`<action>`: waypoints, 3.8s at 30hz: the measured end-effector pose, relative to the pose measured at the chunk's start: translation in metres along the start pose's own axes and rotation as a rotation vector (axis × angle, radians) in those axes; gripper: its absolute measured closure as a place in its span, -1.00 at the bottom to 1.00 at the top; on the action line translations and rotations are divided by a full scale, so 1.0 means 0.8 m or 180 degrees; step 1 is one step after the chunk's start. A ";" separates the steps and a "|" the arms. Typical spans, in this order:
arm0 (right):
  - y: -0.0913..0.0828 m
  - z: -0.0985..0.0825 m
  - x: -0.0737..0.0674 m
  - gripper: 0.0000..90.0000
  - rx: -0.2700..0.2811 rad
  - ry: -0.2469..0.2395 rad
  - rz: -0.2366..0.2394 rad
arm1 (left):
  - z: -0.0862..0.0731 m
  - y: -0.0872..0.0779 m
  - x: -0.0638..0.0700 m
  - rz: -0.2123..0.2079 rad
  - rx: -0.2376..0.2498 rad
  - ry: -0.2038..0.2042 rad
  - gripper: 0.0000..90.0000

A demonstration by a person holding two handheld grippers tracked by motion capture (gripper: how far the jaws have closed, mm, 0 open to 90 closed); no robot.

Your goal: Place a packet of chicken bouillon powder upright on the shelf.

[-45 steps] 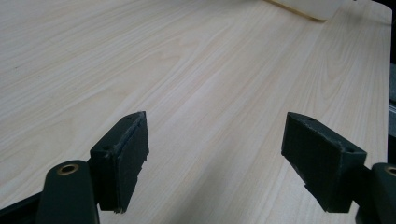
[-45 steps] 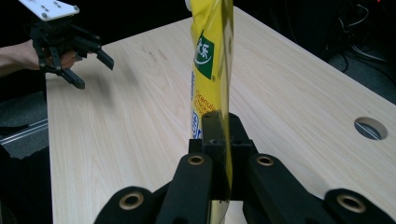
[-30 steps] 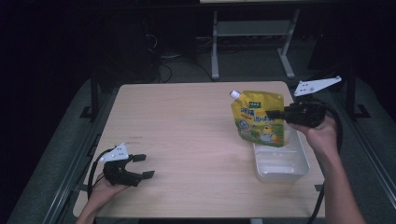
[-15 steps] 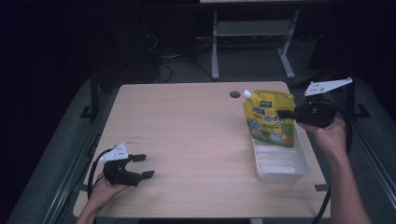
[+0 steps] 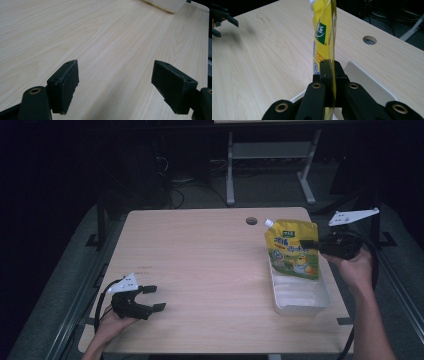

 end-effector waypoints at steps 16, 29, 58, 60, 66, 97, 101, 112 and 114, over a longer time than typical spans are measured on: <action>0.011 -0.015 0.008 0.88 0.0069 0.0138 -0.0195 | 0.000 -0.001 0.000 -0.0001 0.0009 -0.0008 -0.52; -0.001 -0.022 0.006 0.99 0.0016 0.0145 -0.0206 | 0.001 -0.001 -0.001 0.0002 0.0008 -0.0009 -0.53; -0.016 -0.096 0.037 0.99 0.0209 0.0733 -0.0178 | 0.000 0.002 0.000 -0.0009 -0.0012 -0.0027 -0.53; -0.016 -0.095 0.037 0.98 0.0202 0.0729 -0.0185 | 0.000 0.002 0.000 -0.0010 -0.0014 -0.0030 -0.53; -0.020 -0.090 0.037 0.76 0.0316 0.0805 -0.0198 | 0.000 0.001 -0.001 -0.0012 -0.0003 -0.0038 -0.53; -0.062 -0.014 0.005 0.18 0.0435 0.0454 -0.0447 | -0.002 -0.004 -0.005 0.0005 0.0015 -0.0075 -0.55; -0.065 -0.006 -0.002 0.14 0.0468 0.0393 -0.0427 | -0.002 -0.005 -0.005 0.0007 0.0009 -0.0072 -0.56; -0.052 0.017 -0.032 0.07 0.0421 0.0242 -0.0298 | -0.002 -0.008 -0.006 0.0009 0.0021 -0.0072 -0.56; -0.045 0.020 -0.039 0.05 0.0392 0.0237 -0.0257 | -0.003 -0.008 -0.006 0.0016 0.0020 -0.0074 -0.56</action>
Point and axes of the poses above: each handheld gripper's, and its own axes: y roughly forward along the jaws, z roughly out of its top, x roughly to its right, the point moved 6 cm from there along y, roughly forward along the jaws, and after that the axes turned 2 degrees about -x, right-handed, at the moved point
